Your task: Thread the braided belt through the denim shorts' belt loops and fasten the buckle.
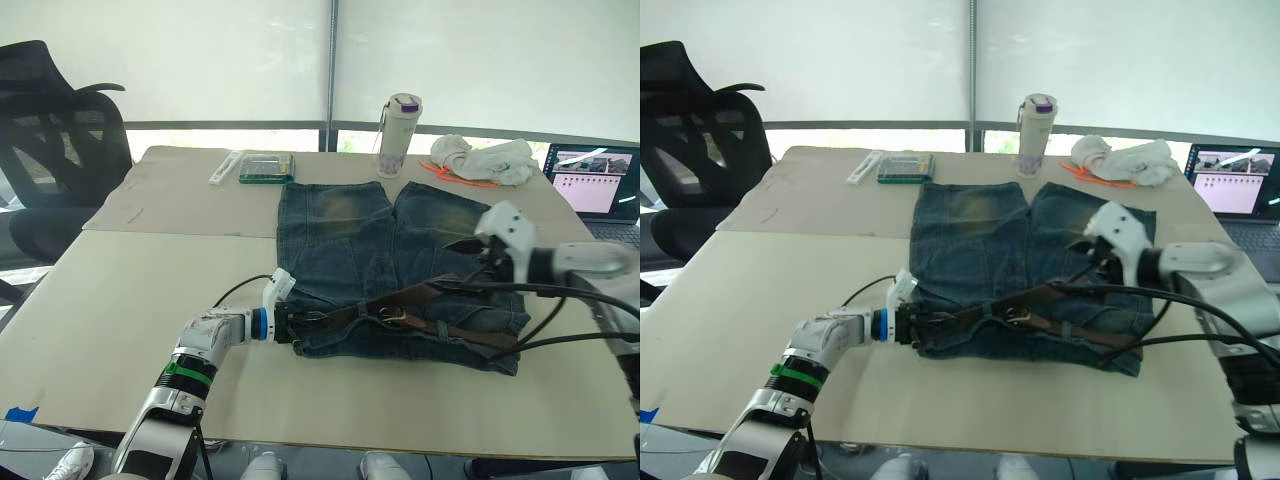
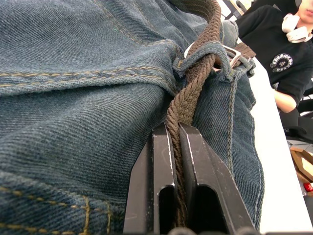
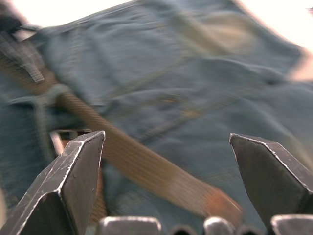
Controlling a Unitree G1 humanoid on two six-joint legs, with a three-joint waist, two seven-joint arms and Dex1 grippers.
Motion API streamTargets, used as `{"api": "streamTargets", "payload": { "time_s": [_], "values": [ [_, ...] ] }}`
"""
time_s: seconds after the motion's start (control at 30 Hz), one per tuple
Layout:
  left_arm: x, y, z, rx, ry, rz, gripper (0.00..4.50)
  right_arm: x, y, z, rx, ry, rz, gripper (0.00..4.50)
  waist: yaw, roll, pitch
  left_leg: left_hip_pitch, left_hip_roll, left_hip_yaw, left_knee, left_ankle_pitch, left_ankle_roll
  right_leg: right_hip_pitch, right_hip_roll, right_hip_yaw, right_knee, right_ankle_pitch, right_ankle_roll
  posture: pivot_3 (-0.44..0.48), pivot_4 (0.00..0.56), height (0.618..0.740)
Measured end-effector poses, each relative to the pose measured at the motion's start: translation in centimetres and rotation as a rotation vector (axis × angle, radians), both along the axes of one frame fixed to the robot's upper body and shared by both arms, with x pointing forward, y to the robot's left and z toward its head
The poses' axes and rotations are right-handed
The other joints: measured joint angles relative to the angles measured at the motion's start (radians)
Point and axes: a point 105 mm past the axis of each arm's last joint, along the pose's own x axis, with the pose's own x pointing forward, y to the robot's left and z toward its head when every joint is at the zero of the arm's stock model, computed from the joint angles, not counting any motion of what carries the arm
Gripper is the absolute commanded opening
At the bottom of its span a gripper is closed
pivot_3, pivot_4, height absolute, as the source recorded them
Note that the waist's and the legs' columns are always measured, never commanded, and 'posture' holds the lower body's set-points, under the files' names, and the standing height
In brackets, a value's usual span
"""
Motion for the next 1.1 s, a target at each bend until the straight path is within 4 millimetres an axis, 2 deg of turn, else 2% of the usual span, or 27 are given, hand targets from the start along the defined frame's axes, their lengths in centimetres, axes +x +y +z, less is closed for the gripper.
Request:
{"api": "streamTargets", "payload": {
  "time_s": [0.13,0.17,0.2,0.37,0.53,0.57,0.8,0.9,1.0,1.1],
  "values": [
    [0.0,-0.2,0.1,0.000,-0.007,0.000,0.00,0.7,4.0,-1.6,-0.041,0.077,0.135,4.48,0.004,0.000,0.000,-0.001,0.000,-0.001,0.000,0.000,0.000,0.000,0.000,-0.001,0.000,0.001,-0.001,0.000,0.150,0.737],
    [0.0,-0.3,0.1,-0.001,-0.011,0.000,0.00,0.8,4.4,-2.1,-0.062,0.101,0.155,3.95,0.008,0.000,0.000,-0.001,0.000,-0.001,0.000,0.000,0.000,0.000,0.000,-0.001,0.000,0.001,-0.002,0.000,0.150,0.737],
    [0.0,-0.4,0.2,-0.003,-0.013,-0.002,0.00,0.8,4.5,-2.5,-0.073,0.120,0.160,3.71,0.011,0.000,0.000,-0.002,0.000,-0.001,0.000,0.000,0.000,0.000,-0.001,-0.001,-0.001,0.003,-0.004,0.000,0.150,0.737],
    [0.0,-0.3,0.2,0.001,-0.021,0.006,0.00,0.3,3.2,-5.2,-0.170,0.262,0.165,1.92,0.011,0.000,0.000,-0.002,0.000,-0.001,0.000,0.000,0.000,-0.001,0.000,-0.001,0.000,0.003,-0.005,0.000,0.150,0.737],
    [0.0,0.0,0.2,0.007,-0.025,0.017,0.00,-0.9,2.3,-5.2,-0.163,0.404,0.171,0.23,0.002,0.000,0.000,-0.001,0.000,-0.001,0.000,0.000,0.000,-0.001,0.000,-0.001,0.000,0.003,-0.005,0.000,0.150,0.737],
    [0.0,0.1,0.2,0.008,-0.026,0.019,0.00,-1.1,2.4,-5.2,-0.148,0.427,0.175,0.01,0.001,0.000,0.000,-0.001,0.000,-0.001,0.000,0.000,0.000,-0.001,0.000,-0.001,0.000,0.003,-0.005,0.000,0.150,0.737],
    [-0.1,0.3,0.1,0.010,-0.030,0.027,0.00,-1.3,4.0,-5.6,0.023,0.605,0.144,0.01,-0.002,0.000,0.000,-0.001,0.000,-0.001,0.000,0.000,0.000,-0.001,0.000,-0.001,0.001,0.003,-0.005,0.000,0.150,0.737],
    [-0.1,0.3,0.1,0.009,-0.030,0.030,0.00,-1.2,4.4,-4.7,0.144,0.693,0.122,0.01,-0.002,0.000,0.000,-0.001,0.000,-0.001,0.000,0.000,0.000,-0.001,0.000,-0.001,0.001,0.003,-0.005,0.000,0.150,0.737],
    [-0.1,0.2,0.2,0.009,-0.034,0.029,0.00,-1.4,4.5,-3.5,0.223,0.772,0.137,0.01,-0.002,0.000,0.000,-0.001,0.000,-0.001,0.000,0.000,0.000,-0.001,0.000,-0.001,0.001,0.003,-0.005,0.000,0.150,0.737],
    [-0.1,0.1,0.2,0.010,-0.040,0.026,0.00,-1.8,3.9,-3.7,0.249,0.836,0.129,0.01,-0.001,0.000,0.000,-0.002,0.000,-0.001,0.000,0.000,0.000,-0.002,0.000,-0.001,0.001,0.003,-0.005,0.000,0.150,0.737]
  ]
}}
